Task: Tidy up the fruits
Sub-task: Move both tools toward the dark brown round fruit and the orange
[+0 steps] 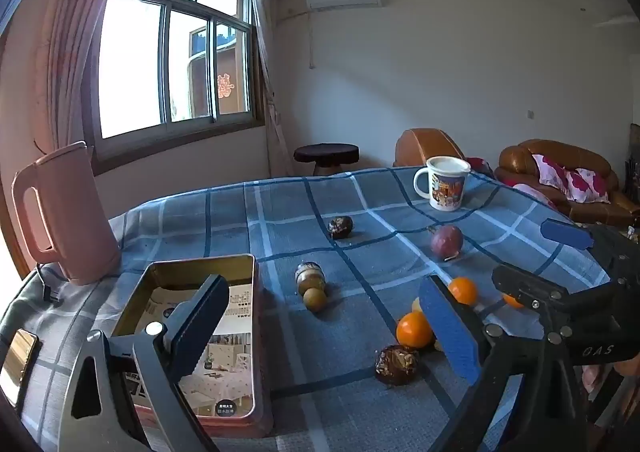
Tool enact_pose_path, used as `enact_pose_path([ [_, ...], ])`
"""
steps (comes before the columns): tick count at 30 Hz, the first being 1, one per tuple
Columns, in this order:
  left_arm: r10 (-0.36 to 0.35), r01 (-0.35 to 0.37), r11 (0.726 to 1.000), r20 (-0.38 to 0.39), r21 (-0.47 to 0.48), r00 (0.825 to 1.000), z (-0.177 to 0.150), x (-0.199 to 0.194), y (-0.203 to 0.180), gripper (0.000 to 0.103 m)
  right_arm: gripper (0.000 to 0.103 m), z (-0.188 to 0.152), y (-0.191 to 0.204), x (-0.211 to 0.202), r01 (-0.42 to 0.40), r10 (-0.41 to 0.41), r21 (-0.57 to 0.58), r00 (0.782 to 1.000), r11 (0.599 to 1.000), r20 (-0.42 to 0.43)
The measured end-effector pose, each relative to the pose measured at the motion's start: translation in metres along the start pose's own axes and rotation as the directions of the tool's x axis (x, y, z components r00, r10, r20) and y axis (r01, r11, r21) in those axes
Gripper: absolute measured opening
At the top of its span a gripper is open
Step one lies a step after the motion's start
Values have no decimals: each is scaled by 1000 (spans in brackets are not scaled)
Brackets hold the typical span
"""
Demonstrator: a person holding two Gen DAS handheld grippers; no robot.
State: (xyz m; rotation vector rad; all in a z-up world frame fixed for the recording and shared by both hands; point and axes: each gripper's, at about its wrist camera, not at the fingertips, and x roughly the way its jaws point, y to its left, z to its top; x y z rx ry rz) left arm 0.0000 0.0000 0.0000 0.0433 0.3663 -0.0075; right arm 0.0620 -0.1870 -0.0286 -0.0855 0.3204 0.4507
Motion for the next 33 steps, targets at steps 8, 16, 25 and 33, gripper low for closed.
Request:
enact_pose_path([
  [8,4,-4,1000,-6,-11,1000,-6,2,-4,97,103,-9,-9,3,1,-1,3,1000,1000,-8],
  [16,-7,7,1000,-27,-11,1000,-11,7,-6,97,103,-11,-15,3,31,-31,13,999,999,-20],
  [25,-11,11,1000,-42,-11,999,-10,9,-5,97,103,-12,-15,3,41,-41,13,999,999,-26],
  [33,-13,13,1000,-48,-6,999,-11,10,-7,97,103,-13,-14,4,43,-42,14,999,999,-28],
])
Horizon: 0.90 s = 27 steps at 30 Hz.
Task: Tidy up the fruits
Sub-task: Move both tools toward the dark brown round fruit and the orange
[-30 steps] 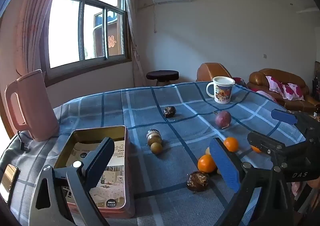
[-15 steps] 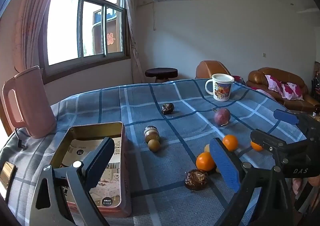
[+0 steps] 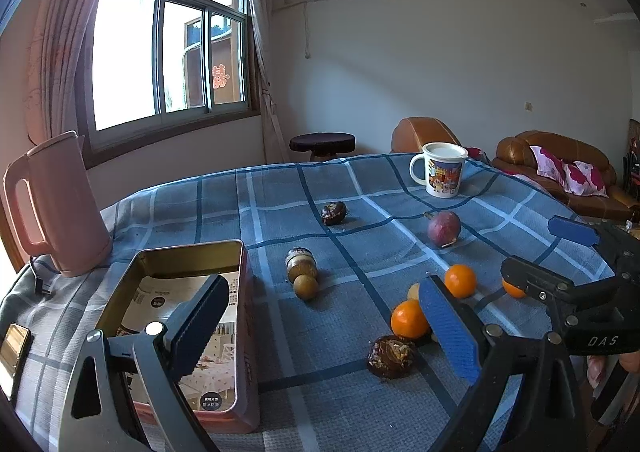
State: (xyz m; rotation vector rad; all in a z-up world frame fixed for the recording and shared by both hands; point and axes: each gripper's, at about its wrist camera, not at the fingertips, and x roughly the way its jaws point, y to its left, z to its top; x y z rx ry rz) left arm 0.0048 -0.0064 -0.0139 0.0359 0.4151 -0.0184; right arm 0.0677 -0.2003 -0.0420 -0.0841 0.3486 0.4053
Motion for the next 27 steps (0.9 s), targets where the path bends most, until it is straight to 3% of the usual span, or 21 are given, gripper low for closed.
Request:
enact_pose_path([
  [27,-2,2,1000,-13,-3,1000,-1,2,-2,97,103,-8,1,2,-7,7,16,1000,1000,-13],
])
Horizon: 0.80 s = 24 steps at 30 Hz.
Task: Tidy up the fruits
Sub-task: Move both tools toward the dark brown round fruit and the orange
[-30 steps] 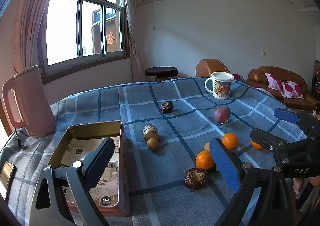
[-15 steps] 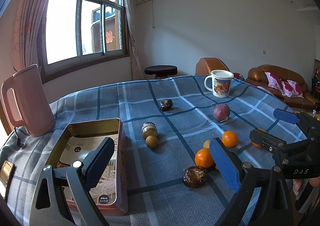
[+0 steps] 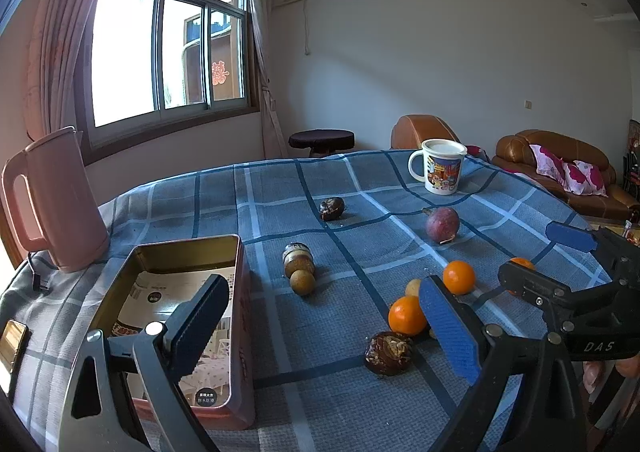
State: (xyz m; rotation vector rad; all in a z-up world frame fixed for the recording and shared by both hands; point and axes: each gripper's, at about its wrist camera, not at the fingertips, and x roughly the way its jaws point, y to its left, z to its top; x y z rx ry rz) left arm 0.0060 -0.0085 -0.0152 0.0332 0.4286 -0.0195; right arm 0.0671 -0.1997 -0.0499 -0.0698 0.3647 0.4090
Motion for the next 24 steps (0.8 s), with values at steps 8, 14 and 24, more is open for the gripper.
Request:
enact_pose_path([
  [8,-4,4,1000,-7,-2,1000,-1,1,-2,97,103,0,0,0,0,0,2,1000,1000,-1],
  [14,-8,8,1000,-13,0,1000,-2,3,-3,97,103,-4,-2,2,2,-1,6,1000,1000,-4],
  [24,-40,41,999,-70,9,997,-10,16,-10,97,103,-8,-12,9,19,-18,19,999,1000,-28],
])
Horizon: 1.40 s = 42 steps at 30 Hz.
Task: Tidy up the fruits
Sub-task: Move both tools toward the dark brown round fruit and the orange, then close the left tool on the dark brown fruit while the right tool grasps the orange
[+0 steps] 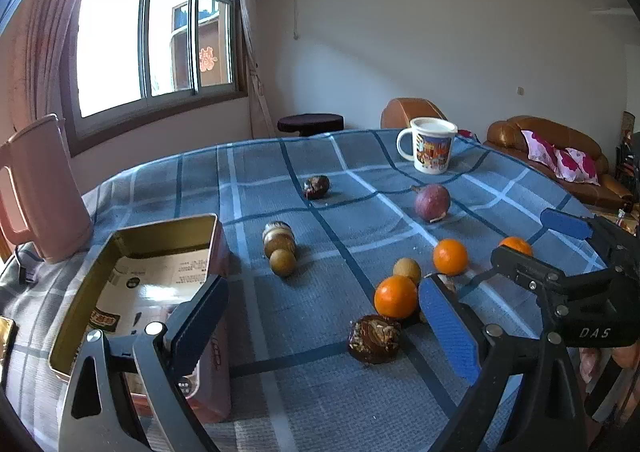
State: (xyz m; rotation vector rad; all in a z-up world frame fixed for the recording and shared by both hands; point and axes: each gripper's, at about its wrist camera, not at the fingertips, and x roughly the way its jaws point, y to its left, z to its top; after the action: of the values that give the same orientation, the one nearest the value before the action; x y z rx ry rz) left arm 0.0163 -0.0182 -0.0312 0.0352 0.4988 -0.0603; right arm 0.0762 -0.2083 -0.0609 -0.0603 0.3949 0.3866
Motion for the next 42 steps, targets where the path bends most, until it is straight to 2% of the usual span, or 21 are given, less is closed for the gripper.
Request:
enact_pose_path([
  [6,-15,15,1000,-24,6,1000,-3,8,-2,97,103,-3,-6,5,28,-28,2,1000,1000,-12],
  [16,-61,62,998,-111,10,992,-13,27,-4,97,102,-13,-29,19,108,-106,32,993,994,-59],
  [20,-83,87,996,-122,27,989,-14,28,-7,96,97,-19,-39,27,112,-108,49,990,992,-87],
  [22,-96,105,993,-146,48,985,-15,32,-12,89,91,-21,-42,29,113,-107,59,990,992,-97],
  [24,-113,126,990,-173,61,978,-17,36,-15,72,90,-21,-44,30,113,-107,58,989,992,-104],
  [29,-147,162,985,-221,50,964,-18,45,-16,69,79,-21,-44,37,110,-101,55,985,992,-138],
  [31,-172,186,982,-244,35,954,-18,48,-14,63,76,-21,-43,42,107,-98,49,981,993,-167],
  [33,-186,199,980,-258,25,948,-19,51,-13,49,72,-21,-44,46,104,-95,44,978,994,-185],
  [35,-202,214,977,-266,16,942,-20,52,-13,41,69,-21,-44,47,107,-97,42,978,993,-187],
  [38,-213,224,975,-266,8,940,-20,51,-12,41,50,-21,-44,51,96,-88,31,976,995,-201],
  [42,-214,221,975,-255,1,943,-20,50,-10,41,50,-21,-45,52,87,-78,37,975,995,-207],
])
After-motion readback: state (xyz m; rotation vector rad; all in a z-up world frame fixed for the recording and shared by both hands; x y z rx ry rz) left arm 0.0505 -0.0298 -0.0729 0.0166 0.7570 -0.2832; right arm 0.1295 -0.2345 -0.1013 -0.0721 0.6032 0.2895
